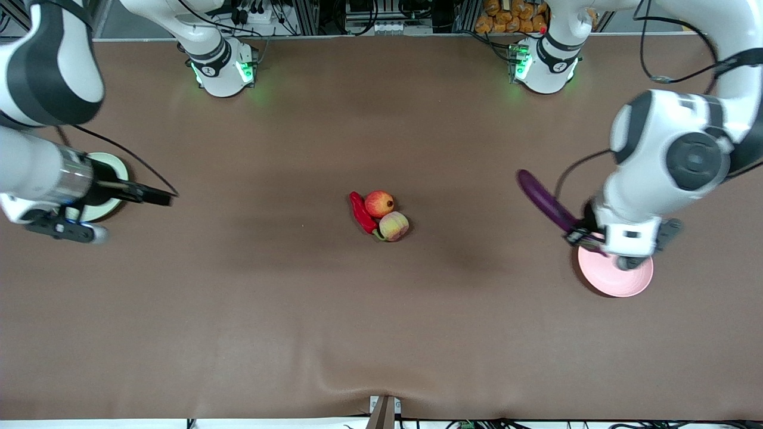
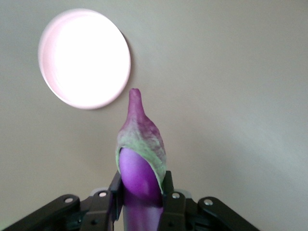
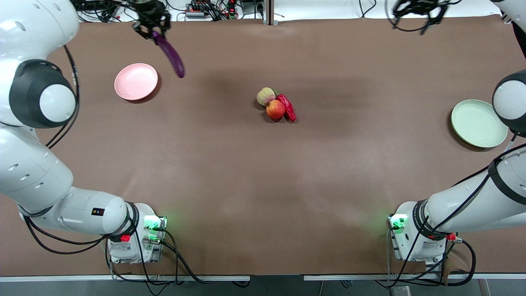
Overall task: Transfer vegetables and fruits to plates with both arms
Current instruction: 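Carry the eggplant to the pink plate while the right gripper reaches the fruits, then lower the eggplant onto the pink plate while the right gripper grasps the peach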
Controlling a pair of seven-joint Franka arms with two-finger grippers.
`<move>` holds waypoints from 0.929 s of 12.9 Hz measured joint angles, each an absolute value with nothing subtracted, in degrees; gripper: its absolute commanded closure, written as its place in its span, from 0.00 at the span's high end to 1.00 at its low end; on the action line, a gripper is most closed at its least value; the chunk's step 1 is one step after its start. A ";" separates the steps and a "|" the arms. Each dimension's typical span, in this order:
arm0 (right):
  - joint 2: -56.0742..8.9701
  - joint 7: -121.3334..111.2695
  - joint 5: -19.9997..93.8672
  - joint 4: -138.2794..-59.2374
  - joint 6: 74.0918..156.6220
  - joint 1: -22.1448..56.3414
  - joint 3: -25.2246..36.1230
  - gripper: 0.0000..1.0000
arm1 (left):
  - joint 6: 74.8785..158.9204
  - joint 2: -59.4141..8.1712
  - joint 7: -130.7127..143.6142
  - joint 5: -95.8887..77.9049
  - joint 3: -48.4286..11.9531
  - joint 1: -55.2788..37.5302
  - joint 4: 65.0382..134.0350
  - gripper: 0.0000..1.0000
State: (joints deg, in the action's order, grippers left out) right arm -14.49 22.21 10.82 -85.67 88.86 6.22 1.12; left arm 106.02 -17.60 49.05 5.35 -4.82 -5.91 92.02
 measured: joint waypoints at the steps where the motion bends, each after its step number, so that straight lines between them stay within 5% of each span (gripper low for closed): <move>1: -15.61 26.75 13.77 -85.67 90.53 7.31 1.07 1.00 | 106.02 -17.93 47.27 6.49 -4.78 -3.43 92.03 0.06; 12: -32.52 73.13 16.59 -85.54 123.28 27.48 0.47 1.00 | 117.29 -29.04 42.31 8.19 -4.87 13.00 91.99 0.07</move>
